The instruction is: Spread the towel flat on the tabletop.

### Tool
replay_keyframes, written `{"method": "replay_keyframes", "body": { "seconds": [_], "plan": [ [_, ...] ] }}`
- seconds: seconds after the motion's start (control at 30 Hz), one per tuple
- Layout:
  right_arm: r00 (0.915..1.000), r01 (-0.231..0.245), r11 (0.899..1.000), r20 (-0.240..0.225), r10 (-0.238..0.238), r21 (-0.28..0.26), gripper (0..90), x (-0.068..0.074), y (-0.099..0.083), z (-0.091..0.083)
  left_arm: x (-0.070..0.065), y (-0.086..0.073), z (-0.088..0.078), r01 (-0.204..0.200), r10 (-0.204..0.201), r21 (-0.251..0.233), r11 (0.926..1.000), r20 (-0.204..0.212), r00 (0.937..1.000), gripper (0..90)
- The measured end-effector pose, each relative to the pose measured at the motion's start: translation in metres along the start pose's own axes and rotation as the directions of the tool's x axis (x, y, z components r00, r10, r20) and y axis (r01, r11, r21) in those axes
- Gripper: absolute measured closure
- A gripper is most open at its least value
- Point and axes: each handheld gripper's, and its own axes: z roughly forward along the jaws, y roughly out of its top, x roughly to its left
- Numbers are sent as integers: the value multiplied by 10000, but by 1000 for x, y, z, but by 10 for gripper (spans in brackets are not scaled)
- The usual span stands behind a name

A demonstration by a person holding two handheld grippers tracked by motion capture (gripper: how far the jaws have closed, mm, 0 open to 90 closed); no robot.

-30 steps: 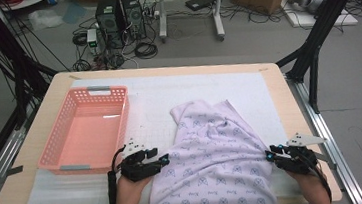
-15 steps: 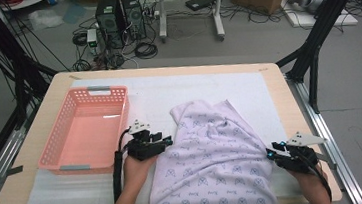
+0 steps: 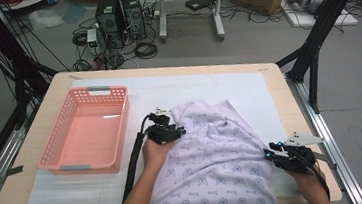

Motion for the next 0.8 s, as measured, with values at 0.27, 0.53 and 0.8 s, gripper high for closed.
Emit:
{"method": "replay_keyframes", "body": {
  "seconds": [0.27,0.53,0.8],
  "plan": [
    [10000,-31,10000,-81,31,-72,620,-1,0,0,-27,-4,9,-1042,1042,31,9946,-231,9943,460],
    [9994,-82,9999,-324,79,-84,608,-1,-1,2,-21,-1,2,-956,956,20,9954,-482,9943,567],
    [9997,-230,9997,-110,229,-96,606,-3,-2,0,1,3,-4,-234,165,-618,9978,-1101,9938,603]
  ]
}}
